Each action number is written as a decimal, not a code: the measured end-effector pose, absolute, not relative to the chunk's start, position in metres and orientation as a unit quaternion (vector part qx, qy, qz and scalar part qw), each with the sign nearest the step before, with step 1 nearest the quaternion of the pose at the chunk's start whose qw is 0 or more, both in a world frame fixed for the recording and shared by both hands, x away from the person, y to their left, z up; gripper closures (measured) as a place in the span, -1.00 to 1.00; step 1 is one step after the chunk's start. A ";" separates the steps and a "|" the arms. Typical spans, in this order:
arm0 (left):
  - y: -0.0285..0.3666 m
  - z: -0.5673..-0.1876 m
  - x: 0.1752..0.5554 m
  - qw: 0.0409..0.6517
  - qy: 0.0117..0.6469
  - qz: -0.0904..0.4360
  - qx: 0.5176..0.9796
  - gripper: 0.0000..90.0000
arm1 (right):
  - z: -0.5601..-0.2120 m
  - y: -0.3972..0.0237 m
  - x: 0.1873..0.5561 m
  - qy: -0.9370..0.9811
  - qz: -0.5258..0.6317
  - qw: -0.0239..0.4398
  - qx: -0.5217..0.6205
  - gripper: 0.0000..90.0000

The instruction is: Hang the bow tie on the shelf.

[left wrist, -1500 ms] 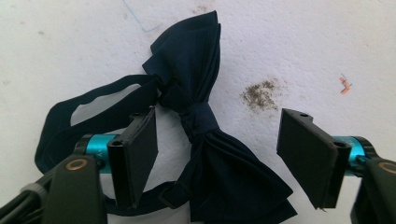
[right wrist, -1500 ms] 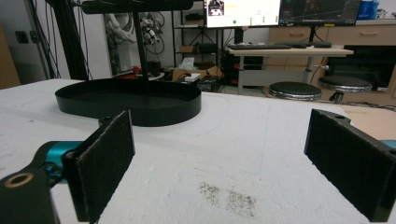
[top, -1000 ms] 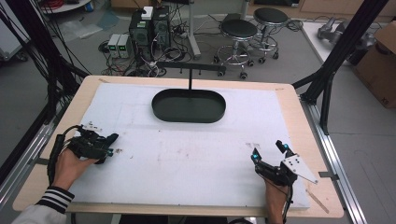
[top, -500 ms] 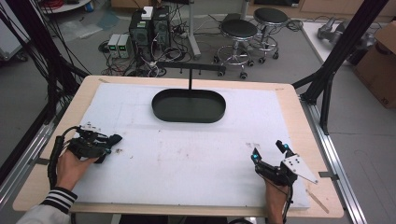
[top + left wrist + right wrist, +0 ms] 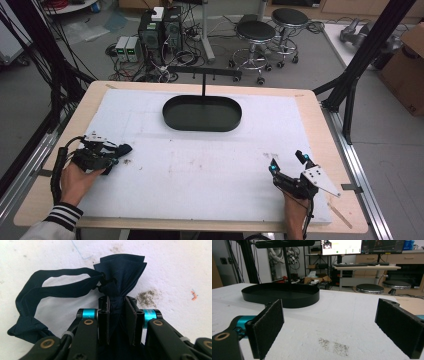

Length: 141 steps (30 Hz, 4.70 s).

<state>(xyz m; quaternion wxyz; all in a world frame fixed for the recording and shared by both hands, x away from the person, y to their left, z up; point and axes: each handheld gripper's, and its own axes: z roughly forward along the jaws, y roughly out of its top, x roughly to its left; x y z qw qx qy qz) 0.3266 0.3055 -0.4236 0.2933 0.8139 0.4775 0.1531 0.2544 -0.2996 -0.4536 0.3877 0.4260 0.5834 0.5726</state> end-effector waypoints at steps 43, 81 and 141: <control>0.280 -0.377 0.312 0.523 0.367 0.305 0.706 0.66 | -0.454 -0.300 0.254 0.582 0.573 0.387 0.428 -0.83; 0.209 -0.320 0.375 0.568 0.306 0.306 0.700 0.66 | -0.454 -0.300 0.254 0.583 0.574 0.384 0.428 -0.83; 0.134 -0.328 0.472 0.555 0.309 0.285 0.718 0.66 | -0.454 -0.301 0.254 0.576 0.580 0.379 0.433 -0.83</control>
